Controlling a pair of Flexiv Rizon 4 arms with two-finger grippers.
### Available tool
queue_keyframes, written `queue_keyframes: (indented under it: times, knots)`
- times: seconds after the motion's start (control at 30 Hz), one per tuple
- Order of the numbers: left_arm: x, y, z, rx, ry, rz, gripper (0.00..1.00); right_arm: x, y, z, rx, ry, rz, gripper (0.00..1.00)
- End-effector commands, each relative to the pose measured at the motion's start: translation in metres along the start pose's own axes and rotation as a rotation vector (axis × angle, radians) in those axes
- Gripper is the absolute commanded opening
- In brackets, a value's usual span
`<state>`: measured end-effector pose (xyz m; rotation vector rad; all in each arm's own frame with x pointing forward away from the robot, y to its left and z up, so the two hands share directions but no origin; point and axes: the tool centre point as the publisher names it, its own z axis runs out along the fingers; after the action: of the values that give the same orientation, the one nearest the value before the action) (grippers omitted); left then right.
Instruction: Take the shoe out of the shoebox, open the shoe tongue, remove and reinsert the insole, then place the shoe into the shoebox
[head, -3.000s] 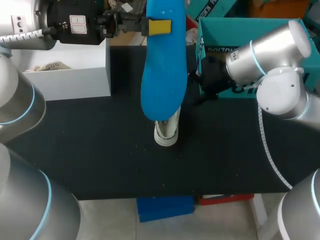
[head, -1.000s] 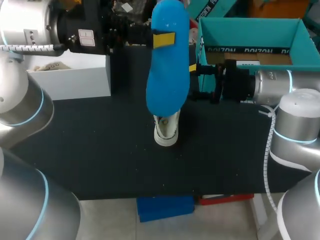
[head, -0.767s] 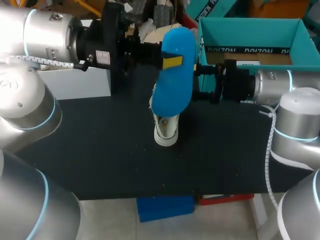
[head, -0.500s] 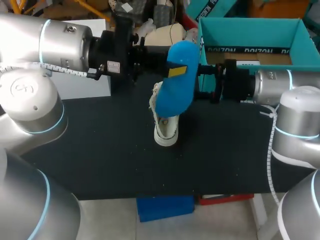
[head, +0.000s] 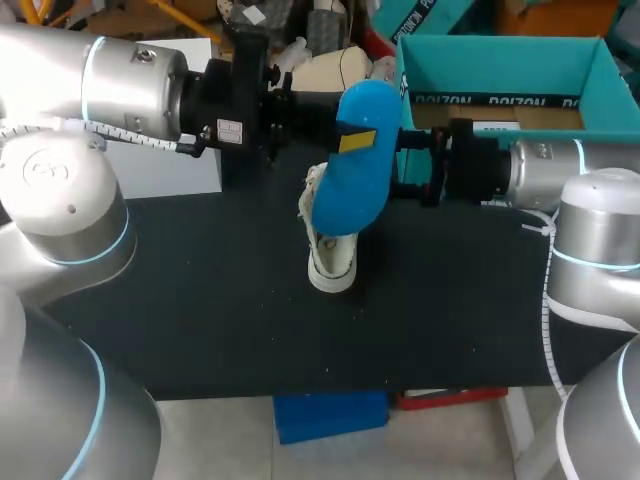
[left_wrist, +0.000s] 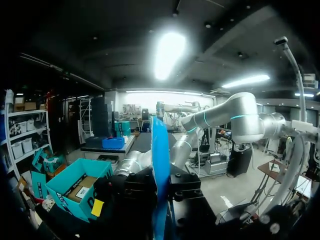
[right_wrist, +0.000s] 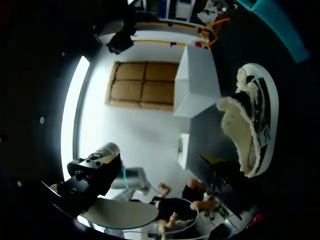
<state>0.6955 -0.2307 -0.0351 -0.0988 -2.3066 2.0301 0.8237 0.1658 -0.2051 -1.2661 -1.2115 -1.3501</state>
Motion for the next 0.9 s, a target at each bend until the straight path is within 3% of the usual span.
queue_keyframes:
  times: [0.03,0.17,0.3,0.53,0.6,0.9]
  knots:
    - [0.019,0.008,0.000,0.082,0.003,0.128,0.00,-0.001,0.000,0.002,-0.003,-0.002,0.000,1.00]
    - [0.025,0.031,-0.011,0.214,0.012,0.211,0.00,-0.001,0.000,0.002,-0.003,-0.002,0.000,1.00]
    - [0.026,0.048,-0.021,0.274,-0.015,0.287,0.00,-0.001,0.000,0.002,-0.003,-0.002,0.000,1.00]
    - [0.029,0.079,-0.024,0.248,0.019,0.426,0.00,-0.001,0.000,0.002,-0.003,-0.002,0.000,1.00]
    - [0.029,0.089,-0.023,0.169,0.029,0.483,0.00,-0.001,0.000,0.002,-0.003,-0.002,0.000,1.00]
    - [0.029,0.089,-0.023,0.169,0.029,0.483,0.00,-0.001,0.000,0.002,-0.003,-0.002,0.000,1.00]
